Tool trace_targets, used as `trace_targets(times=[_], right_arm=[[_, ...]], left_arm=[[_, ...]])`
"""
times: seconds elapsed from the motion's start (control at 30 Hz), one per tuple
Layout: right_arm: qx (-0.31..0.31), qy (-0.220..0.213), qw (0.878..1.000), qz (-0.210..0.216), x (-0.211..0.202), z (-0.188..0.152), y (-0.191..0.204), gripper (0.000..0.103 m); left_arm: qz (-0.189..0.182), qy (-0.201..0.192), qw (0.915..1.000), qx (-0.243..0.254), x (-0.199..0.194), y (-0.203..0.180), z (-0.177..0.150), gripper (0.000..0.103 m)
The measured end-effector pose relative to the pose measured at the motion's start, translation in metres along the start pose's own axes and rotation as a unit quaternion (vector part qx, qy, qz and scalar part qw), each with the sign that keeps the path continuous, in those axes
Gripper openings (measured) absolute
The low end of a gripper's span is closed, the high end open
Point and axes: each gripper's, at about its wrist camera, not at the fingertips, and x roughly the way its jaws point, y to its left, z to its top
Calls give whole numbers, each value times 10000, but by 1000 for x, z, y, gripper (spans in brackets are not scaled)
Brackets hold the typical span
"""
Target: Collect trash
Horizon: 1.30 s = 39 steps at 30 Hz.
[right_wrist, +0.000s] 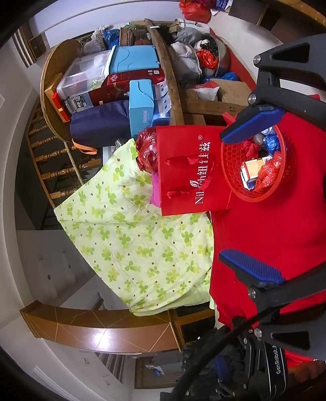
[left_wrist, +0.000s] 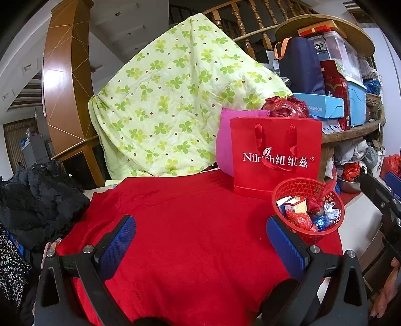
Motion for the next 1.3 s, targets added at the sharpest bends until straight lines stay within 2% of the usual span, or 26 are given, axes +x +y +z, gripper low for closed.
trace_targets(times=[0.37,0.73,1.3], right_arm=[[34,-62,9999,-110,-6,2,-4,88],[-74,128,9997,-185,1,-6,-4,88],[-121,112,9997,-206,-5,-2,-2,88]], left_arm=[[-89,37,9999,116,1,-8,-4,103],[-171,163,9995,188,8,-17,-9,103],[-213,122,9994,233,3,-21,-9,103]])
